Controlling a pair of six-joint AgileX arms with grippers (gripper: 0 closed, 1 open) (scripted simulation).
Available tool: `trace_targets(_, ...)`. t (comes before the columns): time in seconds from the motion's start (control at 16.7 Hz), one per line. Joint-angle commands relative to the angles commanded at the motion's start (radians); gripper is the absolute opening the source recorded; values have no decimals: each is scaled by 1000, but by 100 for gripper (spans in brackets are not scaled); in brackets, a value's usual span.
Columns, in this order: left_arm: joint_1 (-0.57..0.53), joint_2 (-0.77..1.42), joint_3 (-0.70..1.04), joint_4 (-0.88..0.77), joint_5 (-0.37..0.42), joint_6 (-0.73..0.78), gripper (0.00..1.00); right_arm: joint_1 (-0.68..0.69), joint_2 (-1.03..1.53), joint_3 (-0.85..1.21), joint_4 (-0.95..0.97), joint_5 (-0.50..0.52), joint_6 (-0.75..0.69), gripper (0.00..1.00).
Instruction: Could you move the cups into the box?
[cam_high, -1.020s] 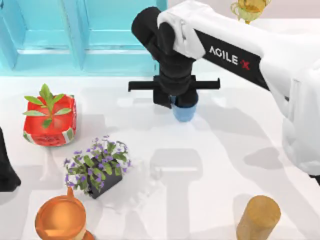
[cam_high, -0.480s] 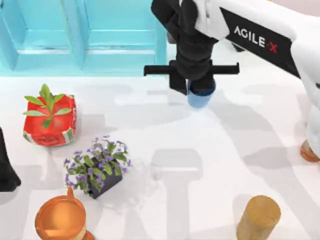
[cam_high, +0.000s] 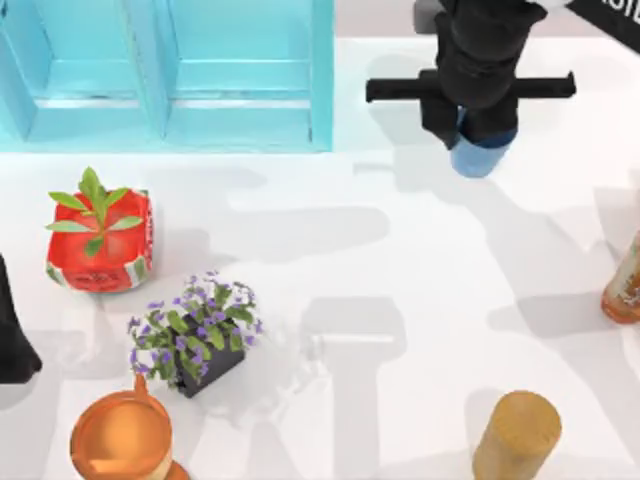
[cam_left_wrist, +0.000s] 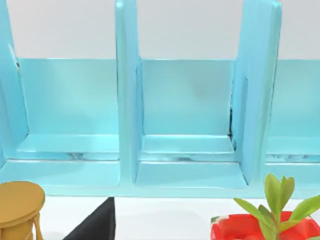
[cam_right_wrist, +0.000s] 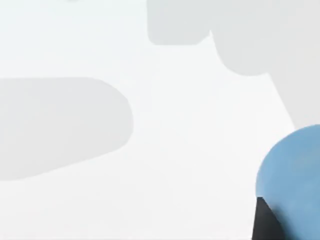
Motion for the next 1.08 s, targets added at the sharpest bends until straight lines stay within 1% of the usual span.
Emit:
trace_targets(0.24,0,0,0,0,0,0,100,-4,-4,-1,0,0,-12,0)
trace_targets(0.42,0,0,0,0,0,0,100,-78,-55,-55,-10,-9,-104,0)
trace_targets(0.6,0,0,0,0,0,0,100,-218,-142,-150,-28,-20,-251,0)
trace_targets(1.08,0,0,0,0,0,0,100,-685,-422,-464,-83,-65,-683,0)
